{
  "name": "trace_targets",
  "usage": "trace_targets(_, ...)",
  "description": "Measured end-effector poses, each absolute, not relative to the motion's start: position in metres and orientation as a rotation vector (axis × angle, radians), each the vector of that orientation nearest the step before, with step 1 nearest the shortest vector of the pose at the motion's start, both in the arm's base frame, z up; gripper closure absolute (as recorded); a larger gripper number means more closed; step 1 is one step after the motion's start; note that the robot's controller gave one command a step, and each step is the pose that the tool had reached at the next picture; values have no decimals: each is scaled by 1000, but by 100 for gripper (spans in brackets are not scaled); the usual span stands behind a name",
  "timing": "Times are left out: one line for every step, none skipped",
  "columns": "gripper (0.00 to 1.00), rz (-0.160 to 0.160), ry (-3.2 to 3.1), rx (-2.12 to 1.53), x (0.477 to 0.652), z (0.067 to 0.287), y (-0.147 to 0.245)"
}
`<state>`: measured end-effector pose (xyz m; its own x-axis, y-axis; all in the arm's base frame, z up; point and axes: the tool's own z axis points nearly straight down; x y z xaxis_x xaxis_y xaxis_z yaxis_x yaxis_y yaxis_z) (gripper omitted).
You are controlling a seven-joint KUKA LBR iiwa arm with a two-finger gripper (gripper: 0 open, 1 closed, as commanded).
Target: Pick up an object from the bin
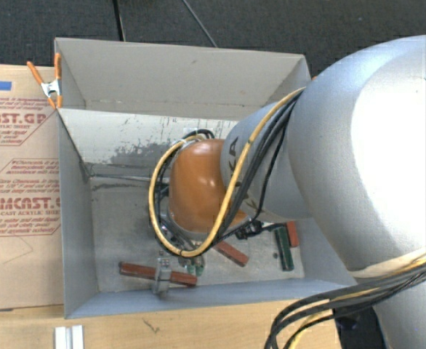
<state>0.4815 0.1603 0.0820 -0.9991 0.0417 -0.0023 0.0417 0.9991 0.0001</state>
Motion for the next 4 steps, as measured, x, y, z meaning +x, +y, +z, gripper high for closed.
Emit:
trace_targets(0,0,3140,140,484,96,77)
trace_targets(0,-1,3141,55,483,80,126)
trace_targets(100,-1,3103,479,495,71,34)
trace_targets(100,-1,3103,478,494,71,35)
